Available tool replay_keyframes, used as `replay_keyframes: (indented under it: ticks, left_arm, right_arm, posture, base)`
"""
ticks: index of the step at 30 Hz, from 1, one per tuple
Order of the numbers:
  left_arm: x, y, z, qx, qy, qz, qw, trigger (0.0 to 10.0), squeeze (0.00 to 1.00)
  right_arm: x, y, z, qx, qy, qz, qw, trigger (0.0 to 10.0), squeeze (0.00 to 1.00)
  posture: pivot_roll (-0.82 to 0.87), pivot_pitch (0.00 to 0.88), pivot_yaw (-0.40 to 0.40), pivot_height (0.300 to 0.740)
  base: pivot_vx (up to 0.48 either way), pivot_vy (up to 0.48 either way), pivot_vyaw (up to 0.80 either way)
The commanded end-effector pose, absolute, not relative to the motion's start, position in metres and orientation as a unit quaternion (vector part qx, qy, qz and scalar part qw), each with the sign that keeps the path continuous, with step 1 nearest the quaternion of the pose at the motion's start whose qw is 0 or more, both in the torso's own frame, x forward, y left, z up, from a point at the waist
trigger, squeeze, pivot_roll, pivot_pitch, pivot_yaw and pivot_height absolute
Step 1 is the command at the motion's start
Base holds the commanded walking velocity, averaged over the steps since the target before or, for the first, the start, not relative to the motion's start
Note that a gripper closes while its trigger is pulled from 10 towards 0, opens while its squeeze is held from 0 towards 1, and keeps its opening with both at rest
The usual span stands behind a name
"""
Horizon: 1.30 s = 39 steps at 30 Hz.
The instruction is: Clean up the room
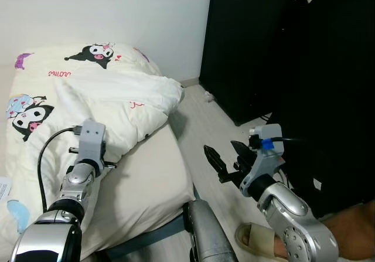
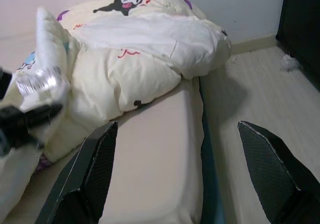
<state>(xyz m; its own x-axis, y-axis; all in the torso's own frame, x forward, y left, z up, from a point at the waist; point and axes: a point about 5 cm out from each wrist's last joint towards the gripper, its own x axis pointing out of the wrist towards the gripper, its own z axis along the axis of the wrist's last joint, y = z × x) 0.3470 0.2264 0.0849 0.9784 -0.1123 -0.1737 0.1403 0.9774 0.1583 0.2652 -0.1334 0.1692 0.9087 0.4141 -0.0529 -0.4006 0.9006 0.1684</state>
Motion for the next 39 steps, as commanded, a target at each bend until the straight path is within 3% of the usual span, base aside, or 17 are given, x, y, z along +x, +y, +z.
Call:
replay_keyframes:
  ticks: [1, 2, 3, 4, 6, 10, 15, 19, 21, 23, 24, 25, 26, 30, 32, 36, 39]
  left_arm:
    - [0.34, 0.218, 0.076, 0.073, 0.095, -0.134, 0.984, 0.0, 0.0]
    - [0.34, 0.218, 0.076, 0.073, 0.095, -0.134, 0.984, 0.0, 0.0]
    - [0.311, 0.21, 0.049, 0.108, 0.16, -0.319, 0.928, 0.0, 0.0]
    - [0.311, 0.21, 0.049, 0.108, 0.16, -0.319, 0.928, 0.0, 0.0]
    - [0.285, 0.209, 0.029, 0.135, 0.219, -0.43, 0.866, 0.0, 0.0]
    - [0.26, 0.222, 0.015, 0.161, 0.284, -0.497, 0.804, 0.0, 0.0]
    - [0.243, 0.229, 0.008, 0.131, 0.329, -0.54, 0.764, 0.0, 0.0]
    - [0.241, 0.219, 0.004, 0.107, 0.321, -0.548, 0.765, 0.4, 0.0]
    - [0.236, 0.211, 0.001, 0.086, 0.319, -0.567, 0.754, 5.1, 0.0]
    - [0.233, 0.208, 0.0, 0.078, 0.32, -0.577, 0.747, 5.1, 0.0]
    - [0.23, 0.204, -0.001, 0.065, 0.32, -0.591, 0.738, 6.5, 0.0]
    - [0.23, 0.204, -0.001, 0.065, 0.32, -0.591, 0.738, 6.5, 0.0]
    - [0.226, 0.2, -0.002, 0.046, 0.322, -0.61, 0.722, 10.0, 0.0]
    - [0.209, 0.194, -0.003, 0.0, 0.343, -0.669, 0.659, 10.0, 0.0]
    - [0.209, 0.194, -0.003, 0.0, 0.343, -0.669, 0.659, 10.0, 0.0]
    - [0.194, 0.197, -0.005, 0.003, 0.373, -0.702, 0.607, 10.0, 0.0]
    - [0.196, 0.197, -0.006, 0.008, 0.374, -0.696, 0.613, 10.0, 0.0]
  right_arm:
    - [0.268, -0.135, 0.169, 0.08, 0.04, 0.212, 0.973, 10.0, 0.0]
    - [0.268, -0.135, 0.169, 0.08, 0.04, 0.212, 0.973, 10.0, 0.0]
    - [0.274, -0.133, 0.171, 0.074, 0.034, 0.218, 0.973, 10.0, 0.0]
    - [0.274, -0.133, 0.171, 0.074, 0.034, 0.218, 0.973, 10.0, 0.0]
    - [0.278, -0.133, 0.173, 0.071, 0.03, 0.221, 0.972, 10.0, 0.0]
    - [0.283, -0.132, 0.174, 0.07, 0.026, 0.224, 0.972, 10.0, 0.0]
    - [0.289, -0.131, 0.175, 0.068, 0.02, 0.227, 0.971, 10.0, 0.0]
    - [0.293, -0.128, 0.175, 0.064, 0.017, 0.23, 0.971, 10.0, 0.0]
    - [0.295, -0.127, 0.175, 0.062, 0.015, 0.23, 0.971, 10.0, 0.0]
    - [0.296, -0.127, 0.175, 0.061, 0.014, 0.229, 0.971, 10.0, 0.0]
    - [0.297, -0.128, 0.175, 0.06, 0.014, 0.229, 0.971, 10.0, 0.0]
    - [0.297, -0.128, 0.175, 0.06, 0.014, 0.229, 0.971, 10.0, 0.0]
    - [0.297, -0.129, 0.175, 0.058, 0.014, 0.228, 0.972, 10.0, 0.0]
    - [0.299, -0.13, 0.174, 0.056, 0.012, 0.224, 0.973, 10.0, 0.0]
    - [0.299, -0.13, 0.174, 0.056, 0.012, 0.224, 0.973, 10.0, 0.0]
    - [0.302, -0.129, 0.173, 0.055, 0.01, 0.223, 0.973, 10.0, 0.0]
    - [0.302, -0.129, 0.173, 0.055, 0.01, 0.223, 0.973, 10.0, 0.0]
  posture:
    - [-0.33, 0.146, -0.004, 0.55]
    - [-0.33, 0.146, -0.004, 0.55]
    - [-0.31, 0.117, -0.006, 0.55]
    - [-0.31, 0.117, -0.006, 0.55]
    - [-0.3, 0.111, -0.006, 0.55]
    - [-0.28, 0.09, -0.004, 0.55]
    - [-0.27, 0.068, 0.0, 0.55]
    - [-0.27, 0.059, 0.005, 0.55]
    - [-0.27, 0.052, 0.008, 0.55]
    - [-0.27, 0.052, 0.008, 0.55]
    - [-0.27, 0.048, 0.01, 0.55]
    - [-0.27, 0.048, 0.01, 0.55]
    - [-0.27, 0.044, 0.014, 0.55]
    - [-0.27, 0.04, 0.018, 0.55]
    - [-0.27, 0.04, 0.018, 0.55]
    - [-0.26, 0.03, 0.019, 0.55]
    - [-0.26, 0.03, 0.019, 0.55]
  base:
    - [0.0, 0.0, 0.0]
    - [0.0, 0.0, 0.0]
    - [0.0, 0.0, 0.0]
    - [0.0, 0.0, 0.0]
    - [0.0, 0.0, 0.0]
    - [0.0, 0.0, 0.0]
    - [0.0, 0.0, 0.0]
    - [0.0, 0.0, 0.0]
    - [0.0, 0.0, 0.0]
    - [0.0, 0.0, 0.0]
    - [0.0, 0.0, 0.0]
    - [0.0, 0.0, 0.0]
    - [0.0, 0.0, 0.0]
    - [0.0, 0.0, 0.0]
    - [0.0, 0.0, 0.0]
    - [0.0, 0.0, 0.0]
    - [0.0, 0.0, 0.0]
